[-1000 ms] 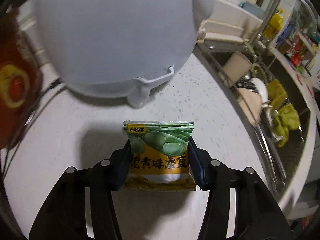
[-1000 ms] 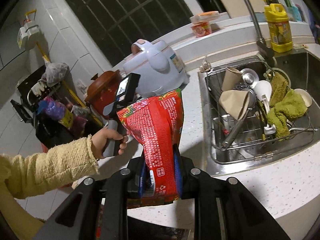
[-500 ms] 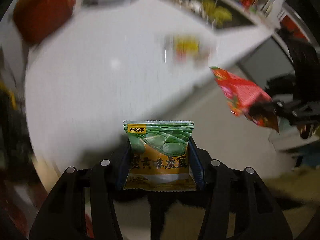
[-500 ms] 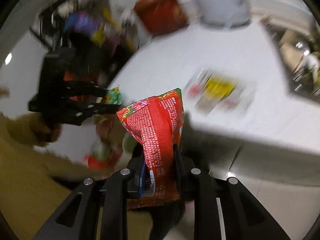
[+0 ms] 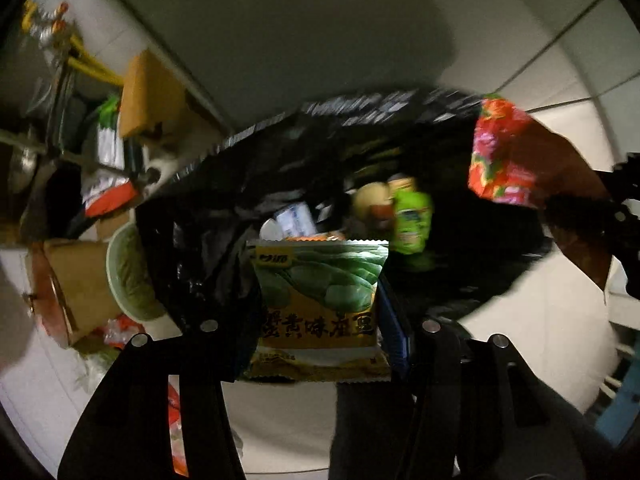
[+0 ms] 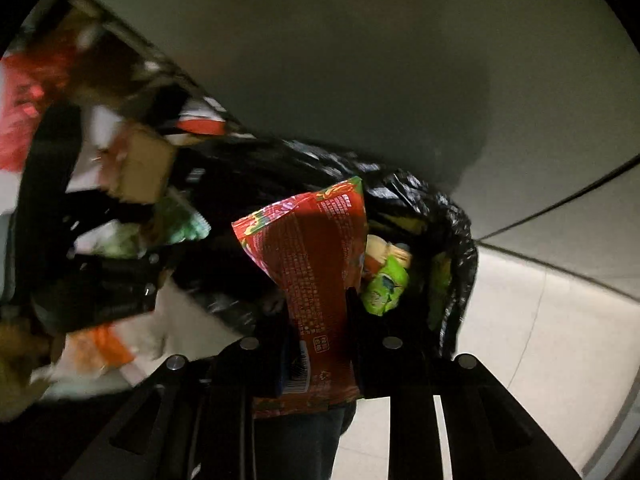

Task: Collect trash
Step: 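Carry both packets over the black trash bag and open both tools, then grasp a beige paper cup from the sink with the right tool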

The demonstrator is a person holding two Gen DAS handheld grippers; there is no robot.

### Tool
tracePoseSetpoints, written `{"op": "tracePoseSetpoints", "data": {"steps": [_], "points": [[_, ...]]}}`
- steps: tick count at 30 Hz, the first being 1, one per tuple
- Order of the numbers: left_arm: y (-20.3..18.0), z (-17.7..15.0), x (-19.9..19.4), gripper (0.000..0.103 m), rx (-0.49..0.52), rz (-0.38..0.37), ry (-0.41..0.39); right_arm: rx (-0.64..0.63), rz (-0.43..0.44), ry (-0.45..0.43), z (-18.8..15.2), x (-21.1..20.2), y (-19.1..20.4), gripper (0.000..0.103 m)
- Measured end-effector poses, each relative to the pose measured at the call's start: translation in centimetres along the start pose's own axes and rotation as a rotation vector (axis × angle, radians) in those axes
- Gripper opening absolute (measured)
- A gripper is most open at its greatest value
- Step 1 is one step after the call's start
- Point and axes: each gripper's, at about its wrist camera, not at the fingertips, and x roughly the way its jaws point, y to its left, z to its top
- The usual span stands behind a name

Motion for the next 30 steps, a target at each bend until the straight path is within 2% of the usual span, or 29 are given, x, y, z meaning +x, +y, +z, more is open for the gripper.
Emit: {"op": "tracePoseSetpoints", "data": {"steps": [1,2,3,4,5,6,10,13,15,18,20,23,24,25,27,30], "points": [[0.3,0.1,0.9,0.064,-0.017,0.005,0.011,0.019,-0.014,0.011,0.0,1.1,-0.1,0.03],[0.8,0.2,1.8,0.081,-0.035,0.017,0.021,0.043,-0.038,0.019,0.2,2.2,-0.1,0.039],[1.2,0.3,2.5,0.088,-0.052,0.038,0.035,0.057,-0.05,0.02,0.3,2.8,-0.2,0.048],[1.4,0.4,3.0,0.088,-0.062,0.039,0.034,0.068,-0.077,0.016,0.4,3.4,-0.1,0.054],[1.6,0.4,3.2,0.088,-0.069,0.036,0.036,0.074,-0.114,0.01,0.5,3.8,0.2,0.064],[1.7,0.5,3.4,0.088,-0.08,0.04,0.043,0.077,-0.125,0.007,0.5,4.1,0.2,0.067],[2.9,0.1,3.0,0.088,-0.12,0.017,0.042,0.094,-0.118,0.007,1.0,4.1,1.0,0.067],[3.1,0.0,1.4,0.088,-0.114,0.009,0.018,0.105,-0.109,-0.016,1.1,2.1,1.2,0.067],[3.2,-0.3,-1.0,0.088,-0.104,-0.006,-0.008,0.115,-0.1,-0.033,1.2,0.4,1.5,0.067],[3.1,-1.2,-6.3,0.088,-0.056,-0.087,-0.059,0.085,-0.067,-0.083,1.1,-5.0,2.8,0.067],[2.6,-2.2,-11.8,0.088,0.041,-0.175,-0.111,0.045,-0.055,-0.126,0.8,-9.2,3.5,0.067],[1.5,-3.4,-20.0,0.088,0.204,-0.328,-0.185,0.009,0.025,-0.245,0.3,-19.4,4.4,0.067],[1.0,-3.6,-22.1,0.091,0.25,-0.36,-0.209,0.007,0.044,-0.278,0.3,-21.7,4.4,0.067],[0.4,-3.7,-24.5,0.091,0.296,-0.382,-0.248,0.015,0.072,-0.354,0.3,-25.9,3.9,0.069],[-1.1,-3.0,-29.4,0.091,0.358,-0.402,-0.343,0.039,0.056,-0.525,1.0,-33.5,2.0,0.087],[-2.9,-0.4,-33.5,0.091,0.364,-0.414,-0.436,0.063,-0.019,-0.683,3.3,-40.2,-2.1,0.089]]}}
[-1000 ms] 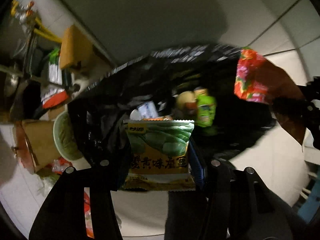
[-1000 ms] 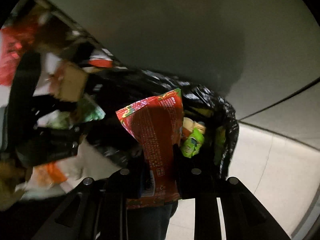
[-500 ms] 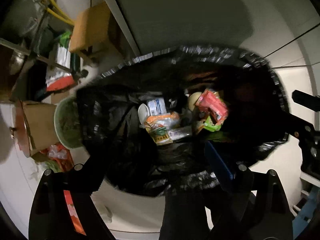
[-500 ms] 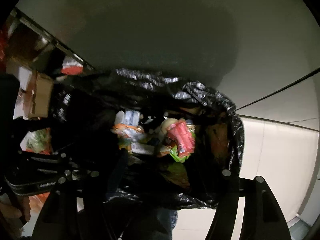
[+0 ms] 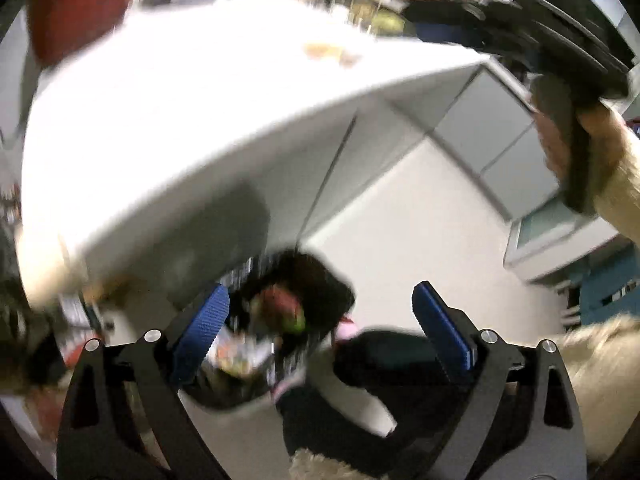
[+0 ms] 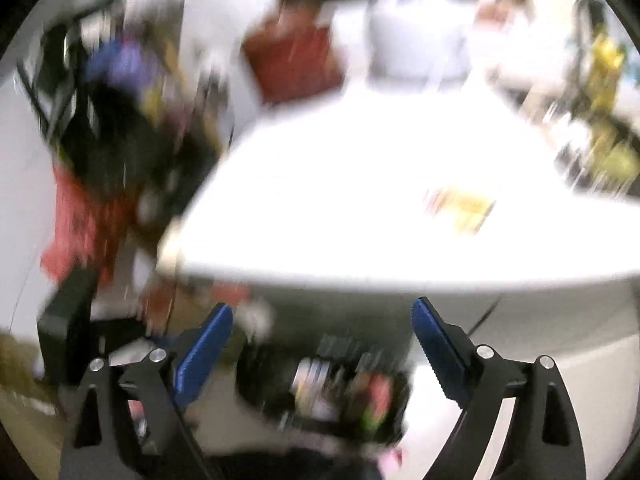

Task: Collect trash
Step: 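Grasp a beige paper cup from the sink with the right tool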

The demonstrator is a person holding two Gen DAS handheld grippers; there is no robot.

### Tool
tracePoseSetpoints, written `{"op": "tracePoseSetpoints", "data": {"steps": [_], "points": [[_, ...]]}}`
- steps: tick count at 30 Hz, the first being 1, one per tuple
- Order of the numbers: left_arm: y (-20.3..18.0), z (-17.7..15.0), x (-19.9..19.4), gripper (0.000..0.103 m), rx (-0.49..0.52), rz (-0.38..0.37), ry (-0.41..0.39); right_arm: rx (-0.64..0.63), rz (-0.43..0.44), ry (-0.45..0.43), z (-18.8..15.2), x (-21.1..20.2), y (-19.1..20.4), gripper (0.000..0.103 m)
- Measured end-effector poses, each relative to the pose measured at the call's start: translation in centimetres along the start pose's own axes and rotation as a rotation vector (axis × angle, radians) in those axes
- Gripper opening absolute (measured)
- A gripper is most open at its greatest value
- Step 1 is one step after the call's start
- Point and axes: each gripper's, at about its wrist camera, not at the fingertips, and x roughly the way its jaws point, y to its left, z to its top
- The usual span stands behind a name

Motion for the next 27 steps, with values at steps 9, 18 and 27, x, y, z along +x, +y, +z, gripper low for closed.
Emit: {"op": "tracePoseSetpoints", "data": {"steps": [9,18,27], "points": [[-2.5,13.5,4.4,0.091,-0.124,0.047,-0.085,-0.05,-0.159,0.085,18.7,7.6,-22.0,0.061],[-3.8,27.0,11.0,0.091,-0.232,0.189,-0.026,-0.278,-0.273,0.303,28.3,23.9,-35.6,0.055],[-5.2,40.5,18.8,0.091,-0.074,0.213,0.022,-0.361,-0.058,0.325,29.3,27.2,-37.4,0.005]]}}
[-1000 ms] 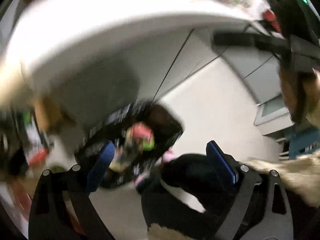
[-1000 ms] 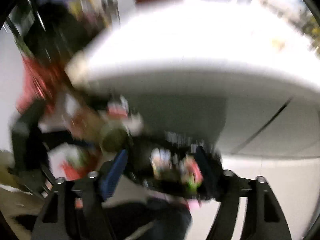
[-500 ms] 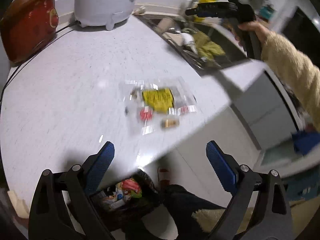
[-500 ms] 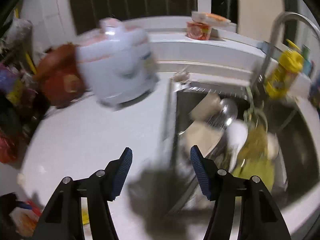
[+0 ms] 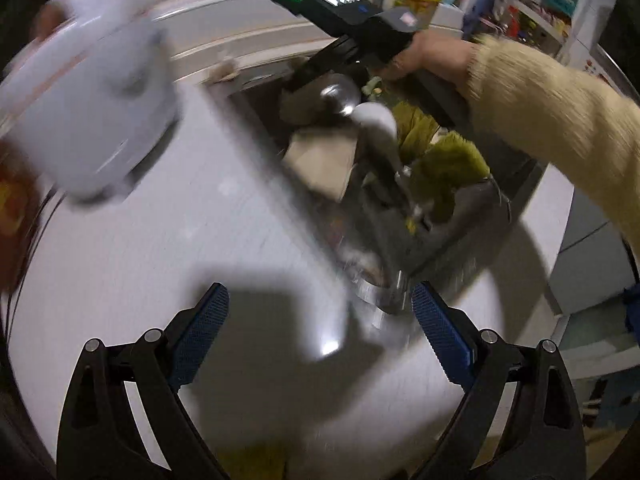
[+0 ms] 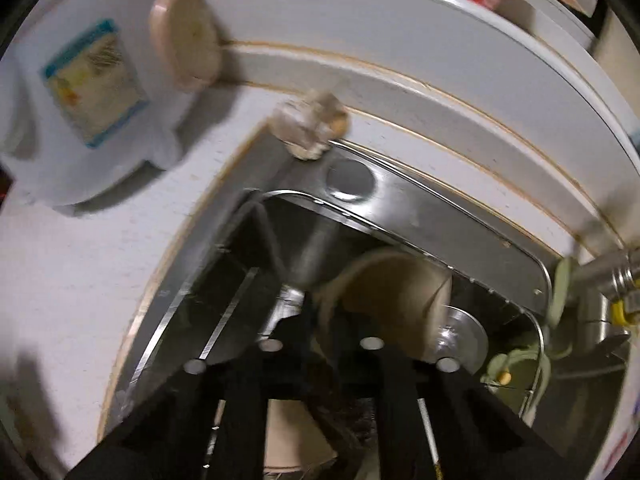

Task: Collect trash
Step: 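Grasp a beige paper cup from the sink with the right tool, then grasp a beige paper cup from the dish rack with the left tool while the right holds its cup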

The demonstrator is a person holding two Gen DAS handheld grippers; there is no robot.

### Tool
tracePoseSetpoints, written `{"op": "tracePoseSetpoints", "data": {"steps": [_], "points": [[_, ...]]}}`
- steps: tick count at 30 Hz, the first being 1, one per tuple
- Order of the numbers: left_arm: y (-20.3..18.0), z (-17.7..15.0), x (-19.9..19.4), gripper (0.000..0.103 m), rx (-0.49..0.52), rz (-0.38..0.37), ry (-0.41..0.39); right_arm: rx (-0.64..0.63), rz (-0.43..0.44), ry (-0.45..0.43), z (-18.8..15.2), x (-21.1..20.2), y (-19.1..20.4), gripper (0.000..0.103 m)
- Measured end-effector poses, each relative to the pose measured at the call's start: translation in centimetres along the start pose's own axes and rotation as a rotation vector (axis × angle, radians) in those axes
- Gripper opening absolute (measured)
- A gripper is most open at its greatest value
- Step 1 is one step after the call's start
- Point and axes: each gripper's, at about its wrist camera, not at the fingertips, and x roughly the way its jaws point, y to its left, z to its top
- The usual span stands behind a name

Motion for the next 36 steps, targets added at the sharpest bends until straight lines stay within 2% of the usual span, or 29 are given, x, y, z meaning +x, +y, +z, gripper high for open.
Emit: {"op": "tracePoseSetpoints", "data": {"steps": [5,10,12,14,17,19,24,25,27,28,33,36], "points": [[-0.1,6.8,6.5,0.091,0.037,-0.048,0.076,0.109,0.103,-0.16,-4.0,-8.0,-3.7,0.004],[-0.3,11.2,13.6,0.091,0.074,0.018,0.155,0.194,0.121,-0.253,-8.4,-14.2,-6.4,0.004],[-0.8,11.8,15.1,0.091,0.116,0.043,0.186,0.216,0.12,-0.267,-10.0,-15.5,-7.2,0.004],[-1.6,12.3,16.2,0.091,0.174,0.082,0.185,0.233,0.122,-0.276,-10.7,-16.1,-7.5,0.004],[-1.8,13.1,17.9,0.091,0.173,0.096,0.223,0.254,0.128,-0.284,-12.1,-16.8,-7.8,0.004],[-1.7,13.7,18.4,0.091,0.178,0.136,0.212,0.264,0.133,-0.285,-12.7,-16.8,-7.8,0.004],[-1.0,14.4,18.9,0.091,0.168,0.154,0.209,0.283,0.143,-0.294,-13.1,-16.4,-7.7,0.004],[-0.8,14.2,18.9,0.089,0.17,0.159,0.203,0.285,0.145,-0.298,-13.2,-16.4,-7.6,0.004],[-0.4,14.1,19.2,0.056,0.148,0.137,0.214,0.287,0.147,-0.305,-13.3,-16.4,-7.4,0.004],[-0.2,14.3,19.3,0.053,0.143,0.159,0.208,0.285,0.147,-0.307,-13.3,-16.4,-7.2,0.004],[0.6,14.0,17.5,0.037,0.118,0.152,0.164,0.292,0.153,-0.321,-13.5,-16.7,-6.7,0.004],[0.5,13.7,16.4,0.035,0.116,0.135,0.151,0.296,0.156,-0.331,-13.6,-17.1,-6.5,0.004]]}}
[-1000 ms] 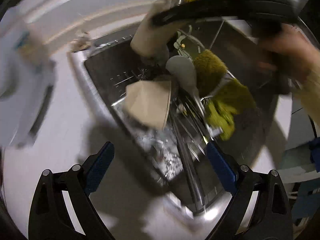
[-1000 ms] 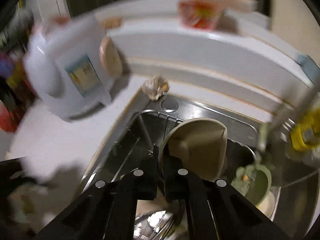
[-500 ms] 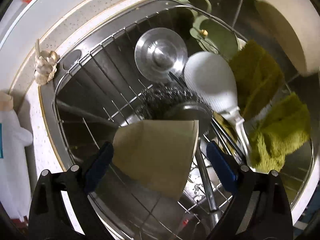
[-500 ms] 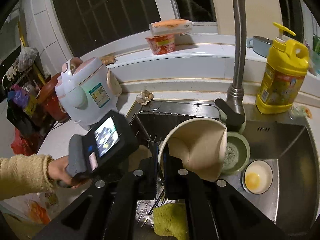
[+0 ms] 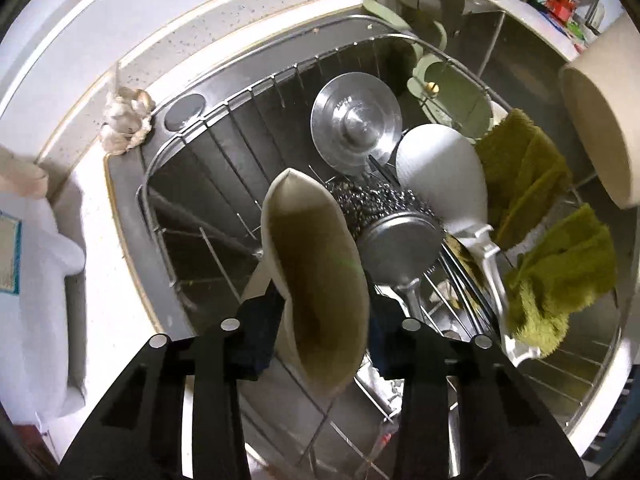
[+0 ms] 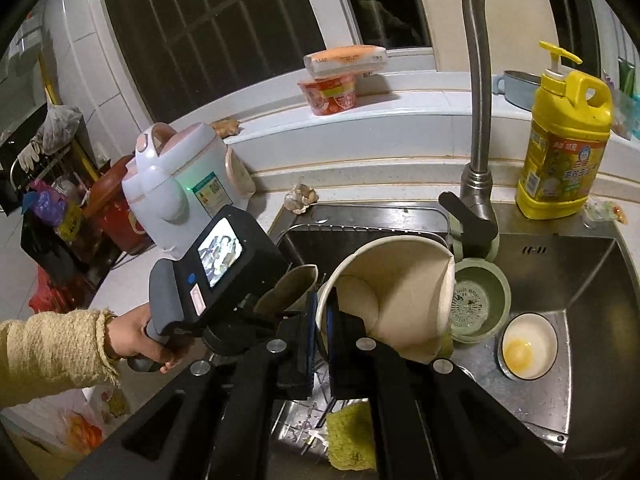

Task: Collect trash
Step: 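Grasp a beige paper cup from the dish rack with the left tool while the right holds its cup, then carry both cups over the black trash bag and open both tools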

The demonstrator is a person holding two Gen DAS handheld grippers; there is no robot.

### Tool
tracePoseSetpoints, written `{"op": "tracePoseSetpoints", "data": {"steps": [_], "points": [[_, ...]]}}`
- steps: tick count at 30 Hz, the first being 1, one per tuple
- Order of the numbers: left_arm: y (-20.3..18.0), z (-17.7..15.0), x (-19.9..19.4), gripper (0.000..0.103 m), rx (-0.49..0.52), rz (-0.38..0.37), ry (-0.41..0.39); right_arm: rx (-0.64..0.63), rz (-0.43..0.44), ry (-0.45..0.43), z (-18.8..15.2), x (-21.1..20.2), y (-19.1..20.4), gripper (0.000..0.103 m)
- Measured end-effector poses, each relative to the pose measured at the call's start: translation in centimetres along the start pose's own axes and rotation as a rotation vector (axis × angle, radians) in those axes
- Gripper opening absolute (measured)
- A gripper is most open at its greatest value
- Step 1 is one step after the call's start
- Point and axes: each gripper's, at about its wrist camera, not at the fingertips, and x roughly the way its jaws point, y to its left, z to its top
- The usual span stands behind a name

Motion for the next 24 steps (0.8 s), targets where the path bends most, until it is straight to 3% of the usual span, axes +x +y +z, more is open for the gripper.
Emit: {"op": "tracePoseSetpoints", "data": {"steps": [6,13,16,19,24], "points": [[-0.3,-2.2,-3.8,0.031,0.003,-0.036,-0.091,-0.029,-0.008,-0.033,-0.4,-1.8,1.8,0.004],[1.1,-5.0,-13.1,0.03,-0.041,-0.146,-0.283,-0.04,0.006,-0.071,-1.1,-4.3,4.6,0.004],[2.4,-9.0,-17.7,0.031,-0.06,-0.199,-0.361,-0.07,0.024,-0.082,-1.6,-5.6,7.2,0.004],[3.3,-15.1,-21.5,0.03,-0.072,-0.201,-0.396,-0.129,0.059,-0.08,-3.0,-6.8,11.6,0.005],[4.6,-28.5,-26.4,0.031,-0.115,-0.207,-0.373,-0.226,0.169,0.002,-8.5,-7.5,22.4,0.004]]}}
